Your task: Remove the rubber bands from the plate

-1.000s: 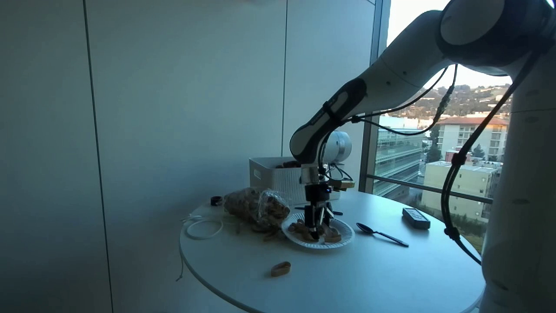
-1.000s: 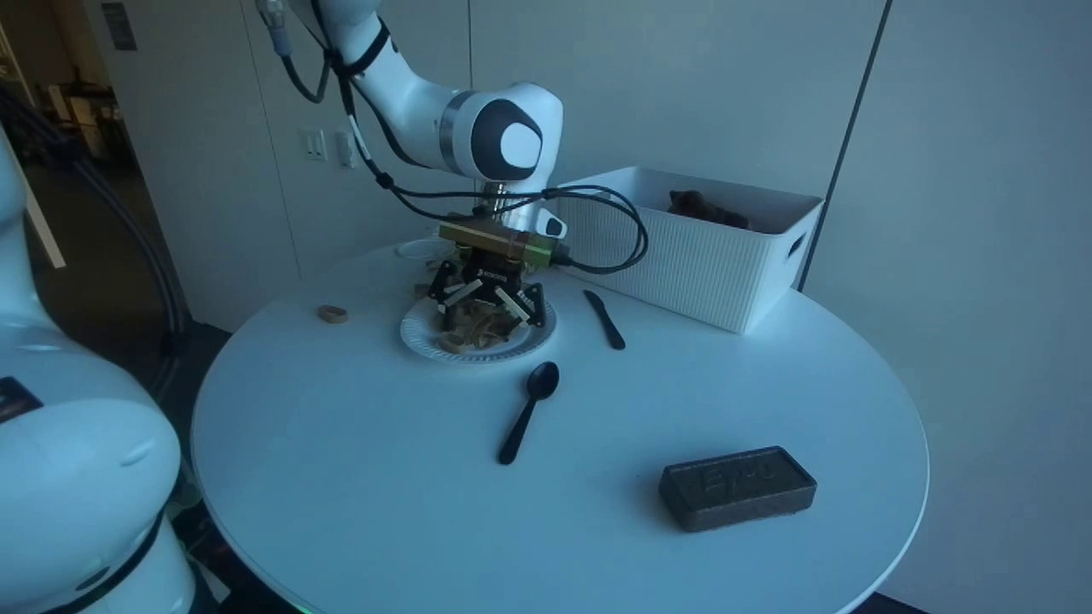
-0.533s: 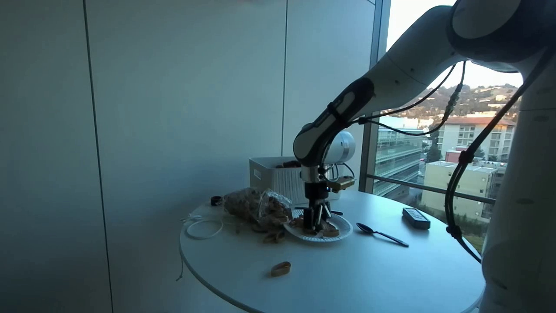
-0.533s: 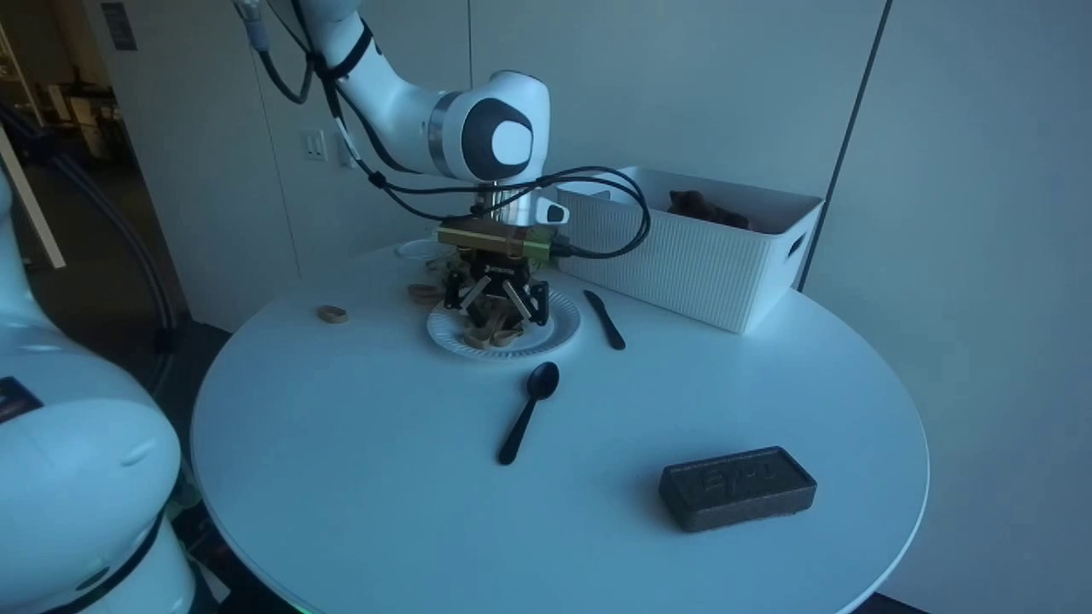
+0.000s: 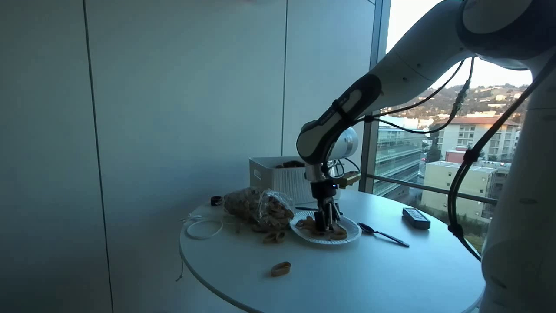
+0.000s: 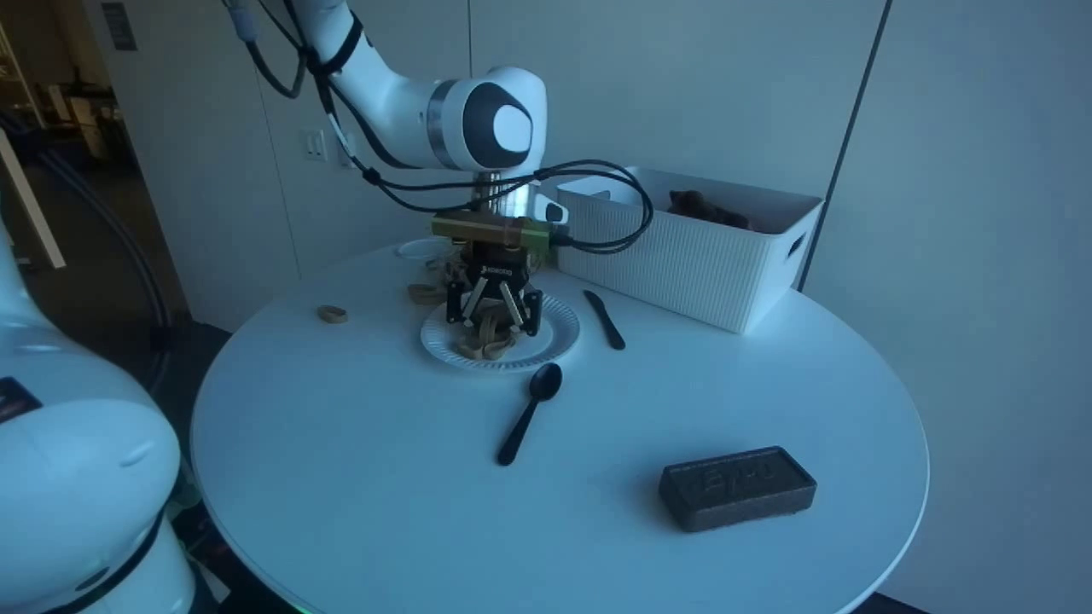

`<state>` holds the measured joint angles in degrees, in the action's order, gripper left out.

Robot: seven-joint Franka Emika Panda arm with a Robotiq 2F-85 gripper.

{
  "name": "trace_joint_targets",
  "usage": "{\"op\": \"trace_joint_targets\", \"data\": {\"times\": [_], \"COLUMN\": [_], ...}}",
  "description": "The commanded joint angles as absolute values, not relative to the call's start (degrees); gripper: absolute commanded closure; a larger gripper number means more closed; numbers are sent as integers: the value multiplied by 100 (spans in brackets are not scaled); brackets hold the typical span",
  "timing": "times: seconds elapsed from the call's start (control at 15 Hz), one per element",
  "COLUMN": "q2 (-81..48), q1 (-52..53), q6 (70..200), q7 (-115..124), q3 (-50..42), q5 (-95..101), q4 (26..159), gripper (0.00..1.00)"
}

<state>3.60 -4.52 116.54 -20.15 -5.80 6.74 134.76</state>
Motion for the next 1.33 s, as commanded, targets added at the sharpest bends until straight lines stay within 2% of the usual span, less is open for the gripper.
{"op": "trace_joint_targets", "data": {"times": [0.0, 0.93, 1.27], "q2": [979, 1408, 1450], "q1": [-493, 38, 138], "q6": [11120, 11465, 12379], "q7": [-1992, -4196, -4064], "q3": [-602, -623, -404], "q5": [778, -440, -2], "q4": [13609, 13416, 13472], "gripper": [97, 100, 100]}}
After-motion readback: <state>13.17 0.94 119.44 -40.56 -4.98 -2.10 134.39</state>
